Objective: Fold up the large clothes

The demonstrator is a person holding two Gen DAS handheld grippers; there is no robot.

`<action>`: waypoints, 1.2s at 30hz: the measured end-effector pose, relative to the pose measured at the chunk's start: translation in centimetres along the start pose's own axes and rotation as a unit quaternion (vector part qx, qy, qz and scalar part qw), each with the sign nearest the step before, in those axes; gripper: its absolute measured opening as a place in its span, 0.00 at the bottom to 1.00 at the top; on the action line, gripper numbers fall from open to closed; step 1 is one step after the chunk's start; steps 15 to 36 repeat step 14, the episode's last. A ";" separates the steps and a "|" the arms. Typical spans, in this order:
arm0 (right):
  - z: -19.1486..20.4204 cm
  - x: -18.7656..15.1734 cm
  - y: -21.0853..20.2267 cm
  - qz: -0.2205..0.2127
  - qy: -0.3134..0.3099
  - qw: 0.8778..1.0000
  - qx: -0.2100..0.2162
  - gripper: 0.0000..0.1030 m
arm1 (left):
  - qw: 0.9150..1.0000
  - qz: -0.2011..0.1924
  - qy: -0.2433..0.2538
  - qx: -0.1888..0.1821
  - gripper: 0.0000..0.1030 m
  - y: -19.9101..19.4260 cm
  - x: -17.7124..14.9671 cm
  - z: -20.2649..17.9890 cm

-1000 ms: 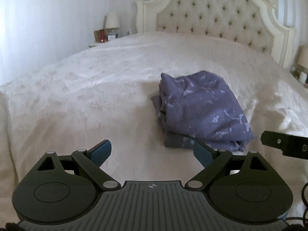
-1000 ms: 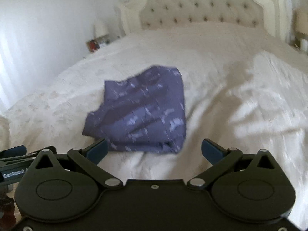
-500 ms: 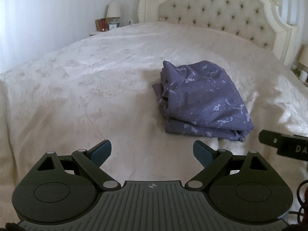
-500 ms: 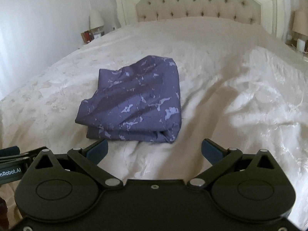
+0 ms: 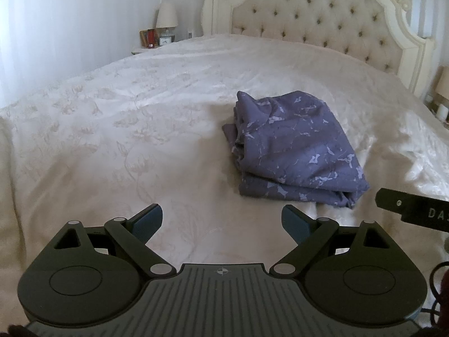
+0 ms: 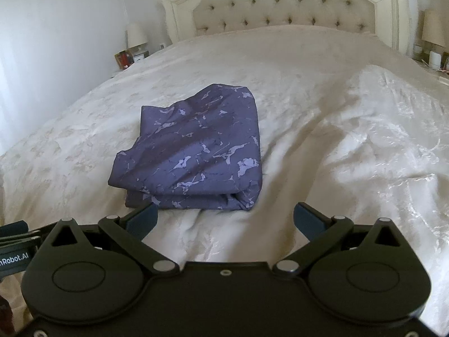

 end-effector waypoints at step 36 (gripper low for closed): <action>0.1 -0.6 0.2 0.008 0.006 1.000 0.003 0.99 | 1.000 -0.004 -0.011 0.001 0.90 -0.2 -0.2 0.1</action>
Point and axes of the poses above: each gripper's, at about its wrist camera, not at the fingertips, and y roughly the way its jaws point, z to its left, x to its top, the point moved 4 cm from there along y, roughly the way its jaws point, and after that the axes turned 15 degrees about y, right-handed, at the moved point
